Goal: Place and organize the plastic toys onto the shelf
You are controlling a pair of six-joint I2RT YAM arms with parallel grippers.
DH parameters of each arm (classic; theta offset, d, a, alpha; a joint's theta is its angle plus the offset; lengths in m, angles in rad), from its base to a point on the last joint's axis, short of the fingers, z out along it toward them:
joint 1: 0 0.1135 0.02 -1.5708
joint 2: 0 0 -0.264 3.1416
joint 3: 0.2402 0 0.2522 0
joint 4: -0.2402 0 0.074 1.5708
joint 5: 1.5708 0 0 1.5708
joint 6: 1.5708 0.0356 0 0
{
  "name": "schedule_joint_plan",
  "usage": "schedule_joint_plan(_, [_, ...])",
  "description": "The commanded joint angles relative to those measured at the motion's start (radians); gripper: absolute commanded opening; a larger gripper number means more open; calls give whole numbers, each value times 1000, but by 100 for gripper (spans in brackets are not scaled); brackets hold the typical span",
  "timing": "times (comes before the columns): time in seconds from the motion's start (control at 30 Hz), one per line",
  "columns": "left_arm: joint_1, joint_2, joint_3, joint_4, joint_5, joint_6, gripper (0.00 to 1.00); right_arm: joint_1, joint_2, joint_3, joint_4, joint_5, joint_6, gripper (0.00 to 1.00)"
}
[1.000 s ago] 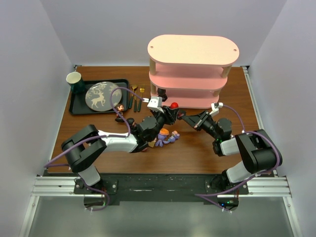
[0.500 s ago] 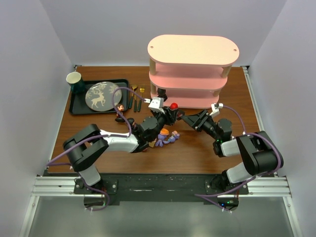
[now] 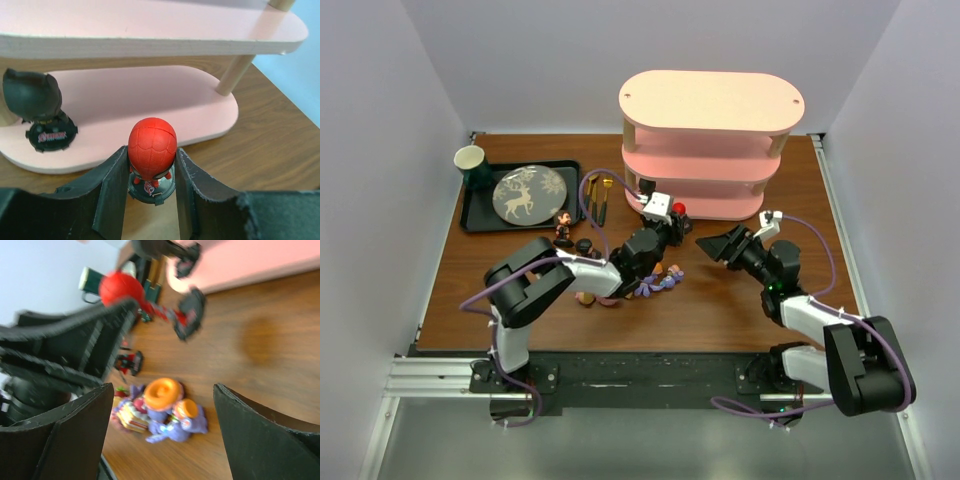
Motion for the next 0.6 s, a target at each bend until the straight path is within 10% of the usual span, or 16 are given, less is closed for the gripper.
schedule_joint_plan(0.0, [34,38,79,95,-20,61,4,-9,-9,8,-64,20,-46,85])
schedule_joint_plan(0.57, [113,199,218,79,9,41,4,-45,-50,20,-132,-13,-66,85])
